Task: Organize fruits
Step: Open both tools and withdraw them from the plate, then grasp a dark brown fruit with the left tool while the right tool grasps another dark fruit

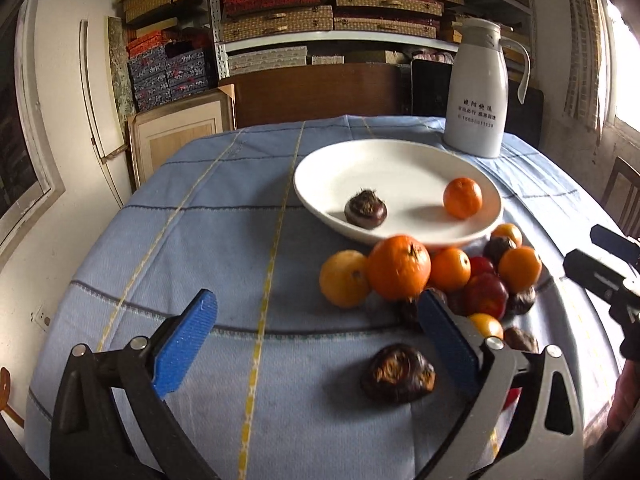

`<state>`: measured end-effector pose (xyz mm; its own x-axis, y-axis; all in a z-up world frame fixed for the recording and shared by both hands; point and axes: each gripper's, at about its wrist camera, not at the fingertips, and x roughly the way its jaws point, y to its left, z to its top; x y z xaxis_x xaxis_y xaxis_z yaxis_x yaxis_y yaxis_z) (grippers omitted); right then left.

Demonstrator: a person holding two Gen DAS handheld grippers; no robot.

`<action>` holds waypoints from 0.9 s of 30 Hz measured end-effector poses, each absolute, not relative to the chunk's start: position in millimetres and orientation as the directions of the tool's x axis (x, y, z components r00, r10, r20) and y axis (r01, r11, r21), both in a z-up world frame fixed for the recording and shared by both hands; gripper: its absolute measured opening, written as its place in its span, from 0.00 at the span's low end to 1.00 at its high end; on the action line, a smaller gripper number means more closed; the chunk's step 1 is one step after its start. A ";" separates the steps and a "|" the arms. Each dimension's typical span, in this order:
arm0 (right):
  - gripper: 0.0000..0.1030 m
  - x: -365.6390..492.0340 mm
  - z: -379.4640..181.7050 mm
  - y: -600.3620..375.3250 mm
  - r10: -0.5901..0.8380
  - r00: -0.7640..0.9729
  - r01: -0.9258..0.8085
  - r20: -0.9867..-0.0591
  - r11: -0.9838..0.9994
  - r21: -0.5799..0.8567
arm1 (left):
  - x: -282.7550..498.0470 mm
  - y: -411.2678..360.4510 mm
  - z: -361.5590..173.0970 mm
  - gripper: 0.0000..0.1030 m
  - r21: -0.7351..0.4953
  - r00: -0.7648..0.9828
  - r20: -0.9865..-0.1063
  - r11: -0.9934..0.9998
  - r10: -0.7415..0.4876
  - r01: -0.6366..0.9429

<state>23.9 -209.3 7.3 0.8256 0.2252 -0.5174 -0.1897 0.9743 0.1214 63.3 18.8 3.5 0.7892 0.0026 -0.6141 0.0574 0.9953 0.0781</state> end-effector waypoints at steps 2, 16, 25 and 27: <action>0.92 20.5 6.5 -211.9 0.233 0.823 -0.191 -0.519 0.972 0.134 | 60.6 16.3 1.2 0.95 0.088 0.784 -0.621 0.994 0.008 0.060; 0.90 -6.2 -2.4 -178.7 0.440 0.701 -0.426 -0.561 0.889 0.166 | 56.8 22.9 -14.8 0.95 0.034 0.710 -0.702 0.994 -0.050 0.103; 0.87 -7.7 0.0 -196.6 0.406 0.732 -0.343 -0.548 0.913 0.219 | 64.2 1.8 -29.6 0.95 0.080 0.652 -0.756 0.979 -0.063 0.188; 0.87 -2.0 -2.2 -204.5 0.399 0.730 -0.315 -0.555 0.917 0.245 | 69.3 1.2 -34.4 0.95 0.071 0.626 -0.777 0.978 -0.069 0.196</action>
